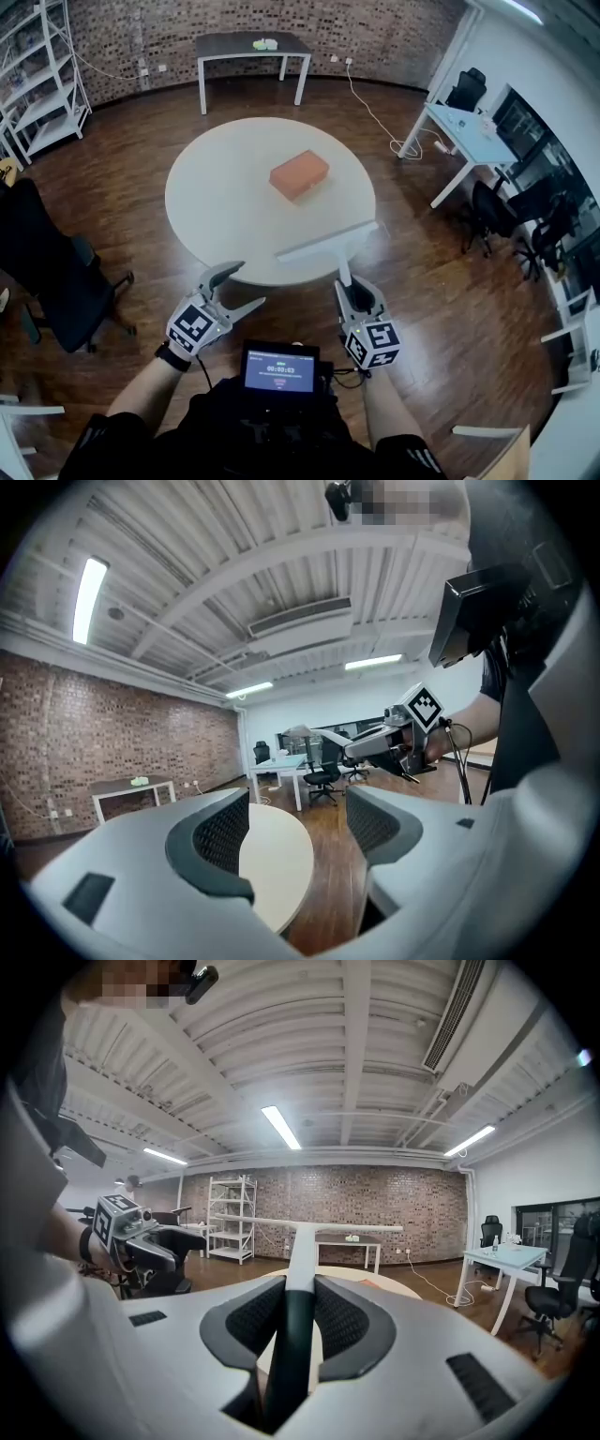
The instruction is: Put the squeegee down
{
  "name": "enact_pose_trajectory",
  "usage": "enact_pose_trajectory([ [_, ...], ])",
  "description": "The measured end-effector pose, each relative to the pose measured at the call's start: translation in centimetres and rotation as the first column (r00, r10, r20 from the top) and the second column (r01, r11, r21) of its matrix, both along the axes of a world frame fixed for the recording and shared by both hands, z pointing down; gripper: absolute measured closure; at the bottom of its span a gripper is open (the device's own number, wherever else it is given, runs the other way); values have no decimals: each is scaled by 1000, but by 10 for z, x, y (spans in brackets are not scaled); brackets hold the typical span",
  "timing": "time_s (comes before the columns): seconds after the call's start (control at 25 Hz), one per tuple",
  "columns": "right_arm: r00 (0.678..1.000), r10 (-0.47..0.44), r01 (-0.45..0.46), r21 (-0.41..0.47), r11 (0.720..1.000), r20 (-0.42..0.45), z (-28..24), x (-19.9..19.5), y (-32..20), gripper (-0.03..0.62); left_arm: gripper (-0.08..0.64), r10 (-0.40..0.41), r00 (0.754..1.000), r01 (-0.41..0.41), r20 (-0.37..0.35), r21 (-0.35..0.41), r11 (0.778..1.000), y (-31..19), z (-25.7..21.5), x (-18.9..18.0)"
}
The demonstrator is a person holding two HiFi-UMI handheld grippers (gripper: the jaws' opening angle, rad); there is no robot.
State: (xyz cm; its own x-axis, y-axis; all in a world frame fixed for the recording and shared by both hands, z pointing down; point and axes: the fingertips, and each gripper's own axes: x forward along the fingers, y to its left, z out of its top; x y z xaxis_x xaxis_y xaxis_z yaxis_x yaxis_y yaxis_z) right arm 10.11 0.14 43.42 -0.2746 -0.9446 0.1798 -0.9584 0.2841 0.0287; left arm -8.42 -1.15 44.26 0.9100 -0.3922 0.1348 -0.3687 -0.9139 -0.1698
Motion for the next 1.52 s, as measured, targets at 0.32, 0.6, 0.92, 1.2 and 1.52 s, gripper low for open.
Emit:
enact_pose_trajectory([
  [0.32, 1000, -7, 6, -68, 998, -7, 31, 38, -76, 480, 236, 8, 999, -8, 31, 8, 1000, -48, 7, 25],
  [0.6, 999, -44, 42, -149, 988, -9, 84, 68, -177, 480, 236, -50, 997, 52, 50, -30, 998, -123, 28, 56],
  [0.92, 997, -57, 38, -375, 926, -42, 210, 124, -304, 480, 236, -92, 992, 101, 88, -104, 989, -212, 75, 106],
  [1.2, 991, -92, 26, -519, 854, -102, 310, 151, -374, 480, 236, -126, 986, 145, 110, -190, 971, -271, 107, 139],
  [1.52, 984, -145, 60, -584, 810, -101, 371, 159, -396, 480, 236, -170, 978, 196, 120, -257, 946, -308, 127, 157],
])
